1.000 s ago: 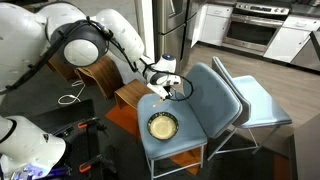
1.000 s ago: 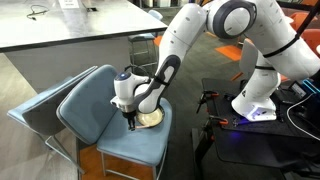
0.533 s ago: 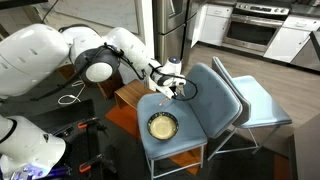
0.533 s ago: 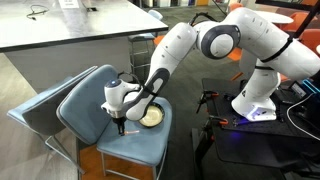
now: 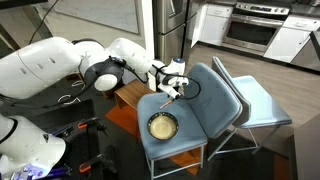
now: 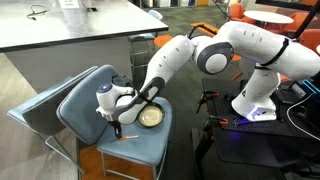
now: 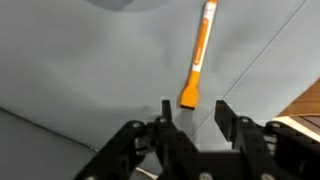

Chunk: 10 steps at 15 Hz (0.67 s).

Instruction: Pick up the pen from the bowl and put it on the chair.

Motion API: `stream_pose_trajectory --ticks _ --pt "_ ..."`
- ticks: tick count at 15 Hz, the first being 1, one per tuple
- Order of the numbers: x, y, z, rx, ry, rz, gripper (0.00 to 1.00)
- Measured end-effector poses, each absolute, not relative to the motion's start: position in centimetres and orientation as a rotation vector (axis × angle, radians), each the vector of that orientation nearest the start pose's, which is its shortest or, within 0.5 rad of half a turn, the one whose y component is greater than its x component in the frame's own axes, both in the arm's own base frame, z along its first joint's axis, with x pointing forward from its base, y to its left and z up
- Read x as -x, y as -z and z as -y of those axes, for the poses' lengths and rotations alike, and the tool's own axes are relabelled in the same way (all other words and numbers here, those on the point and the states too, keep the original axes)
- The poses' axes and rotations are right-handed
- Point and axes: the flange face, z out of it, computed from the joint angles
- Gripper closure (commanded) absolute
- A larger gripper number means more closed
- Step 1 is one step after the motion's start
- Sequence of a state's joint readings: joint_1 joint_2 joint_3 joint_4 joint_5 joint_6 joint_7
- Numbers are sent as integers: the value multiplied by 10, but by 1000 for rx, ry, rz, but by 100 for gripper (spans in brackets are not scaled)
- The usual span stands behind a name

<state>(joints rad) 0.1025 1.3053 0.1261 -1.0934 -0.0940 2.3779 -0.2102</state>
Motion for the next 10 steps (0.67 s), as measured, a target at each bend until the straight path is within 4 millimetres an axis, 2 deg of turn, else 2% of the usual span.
stream_pose_trajectory --ticks 2,6,10 --pt "-729 -11 -131 3032 8 632 1" --pt "-735 -23 -114 3047 26 605 0" --pt "-719 -31 -111 3041 -27 613 0"
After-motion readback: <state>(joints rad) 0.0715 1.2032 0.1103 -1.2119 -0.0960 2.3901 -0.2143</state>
